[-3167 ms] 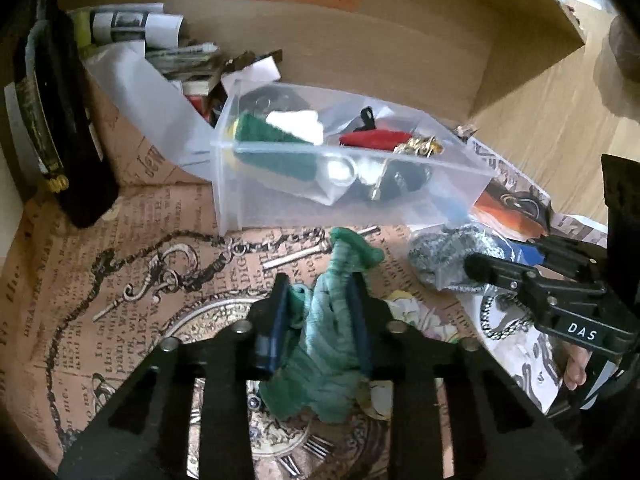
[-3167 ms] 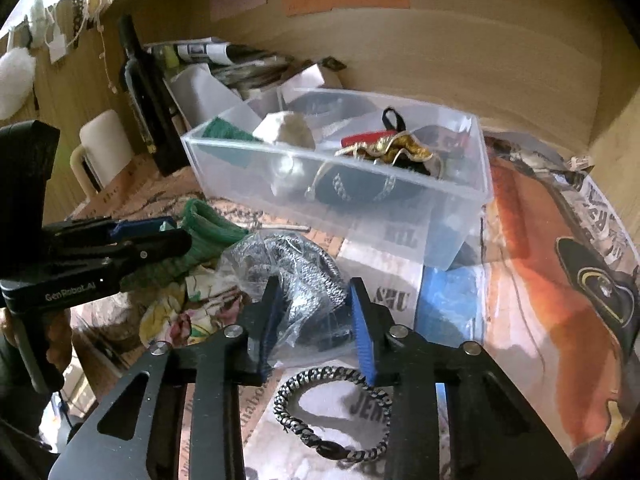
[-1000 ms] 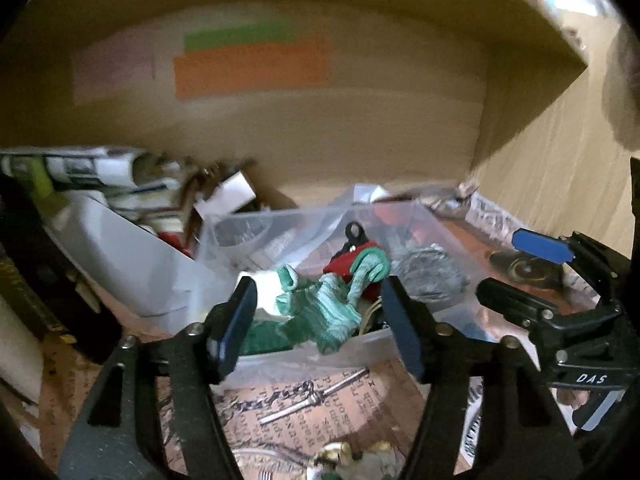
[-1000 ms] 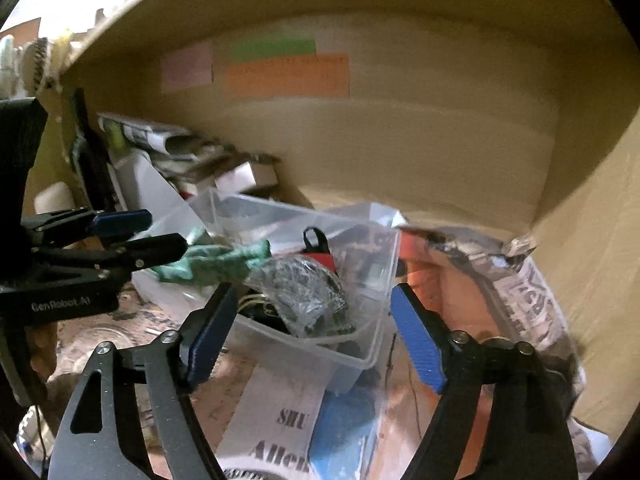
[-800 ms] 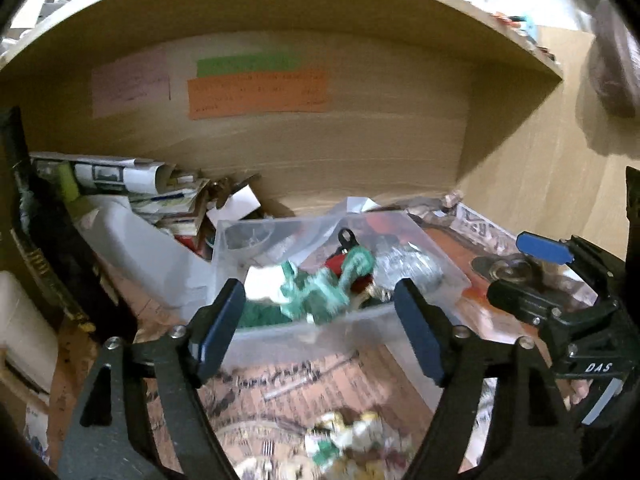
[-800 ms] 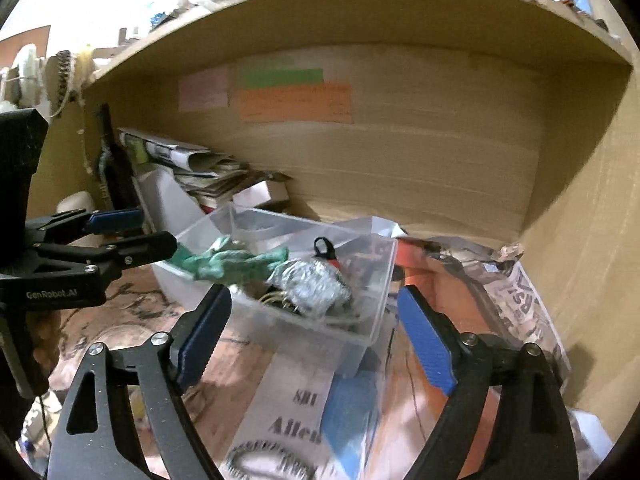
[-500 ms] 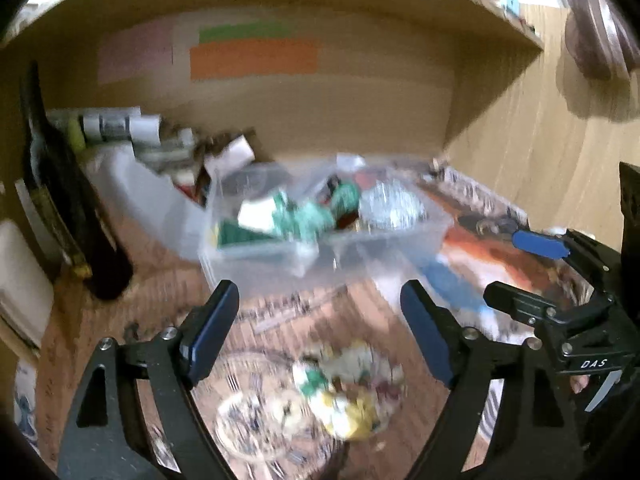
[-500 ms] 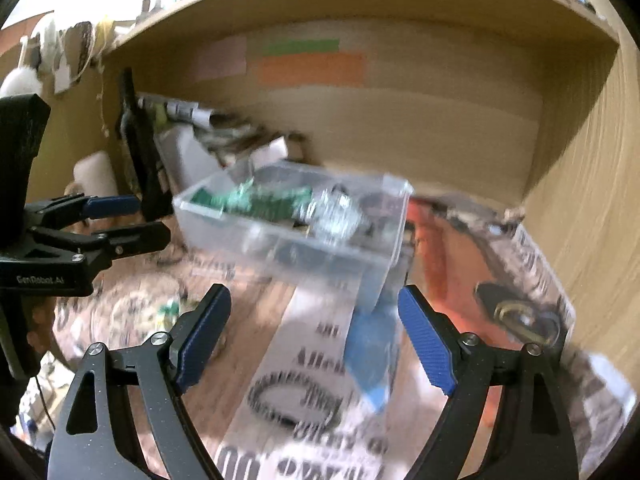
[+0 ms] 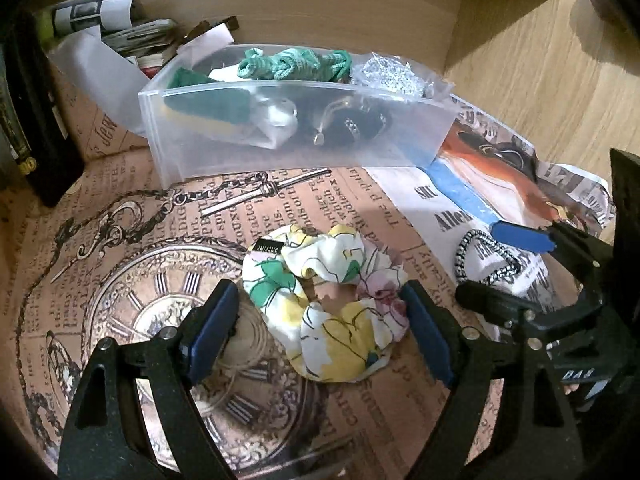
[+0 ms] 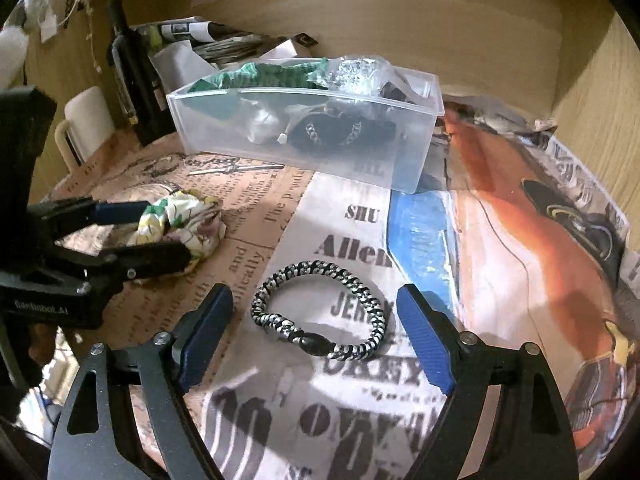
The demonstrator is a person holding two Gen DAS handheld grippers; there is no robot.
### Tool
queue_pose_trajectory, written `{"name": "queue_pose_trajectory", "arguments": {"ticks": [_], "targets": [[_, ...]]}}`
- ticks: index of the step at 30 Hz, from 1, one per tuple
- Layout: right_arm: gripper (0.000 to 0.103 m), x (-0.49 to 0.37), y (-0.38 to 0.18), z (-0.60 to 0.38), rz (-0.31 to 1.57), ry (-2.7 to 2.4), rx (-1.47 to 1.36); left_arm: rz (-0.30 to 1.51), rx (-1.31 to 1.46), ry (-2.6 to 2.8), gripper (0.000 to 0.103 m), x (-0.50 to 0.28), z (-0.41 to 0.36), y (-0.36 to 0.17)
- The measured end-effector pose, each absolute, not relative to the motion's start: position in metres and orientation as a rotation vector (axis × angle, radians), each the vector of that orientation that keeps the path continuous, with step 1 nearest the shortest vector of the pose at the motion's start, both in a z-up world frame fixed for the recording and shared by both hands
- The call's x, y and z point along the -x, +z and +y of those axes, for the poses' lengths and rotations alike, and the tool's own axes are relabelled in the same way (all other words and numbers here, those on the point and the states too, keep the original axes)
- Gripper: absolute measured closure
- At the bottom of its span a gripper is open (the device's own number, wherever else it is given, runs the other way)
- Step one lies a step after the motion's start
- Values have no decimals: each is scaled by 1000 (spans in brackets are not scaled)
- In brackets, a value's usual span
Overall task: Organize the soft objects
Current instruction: 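Grasp the floral scrunchie with the left gripper while the right gripper grasps the braided bracelet, then carry the scrunchie and bracelet into the clear box and open both grippers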
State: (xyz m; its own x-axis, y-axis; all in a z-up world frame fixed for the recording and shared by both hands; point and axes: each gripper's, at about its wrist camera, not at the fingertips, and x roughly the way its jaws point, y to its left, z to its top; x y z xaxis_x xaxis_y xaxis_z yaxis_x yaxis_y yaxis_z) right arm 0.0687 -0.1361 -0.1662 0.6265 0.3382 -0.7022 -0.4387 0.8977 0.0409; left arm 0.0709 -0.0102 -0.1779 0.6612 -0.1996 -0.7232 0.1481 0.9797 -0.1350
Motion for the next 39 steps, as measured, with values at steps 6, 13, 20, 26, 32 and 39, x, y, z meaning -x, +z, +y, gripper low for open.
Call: {"name": "queue_pose_trajectory", "arguments": {"ticks": [6, 13, 20, 26, 32, 39], "targets": [[46, -65, -167, -137, 751, 434, 163, 793, 50, -179, 40, -73, -13, -180], [64, -65, -167, -139, 741, 430, 168, 802, 72, -214, 73, -74, -12, -177], [71, -67, -162, -145, 739, 438, 123, 784, 106, -212, 79, -72, -3, -166], [71, -68, -143, -150, 688, 438, 100, 710, 135, -196, 80, -67, 14, -139], [71, -71, -116, -152, 600, 432, 97, 644, 146, -181, 80, -68, 23, -117], [71, -77, -115, -154, 597, 433, 84, 723, 140, -197, 60, -75, 18, -131]]}}
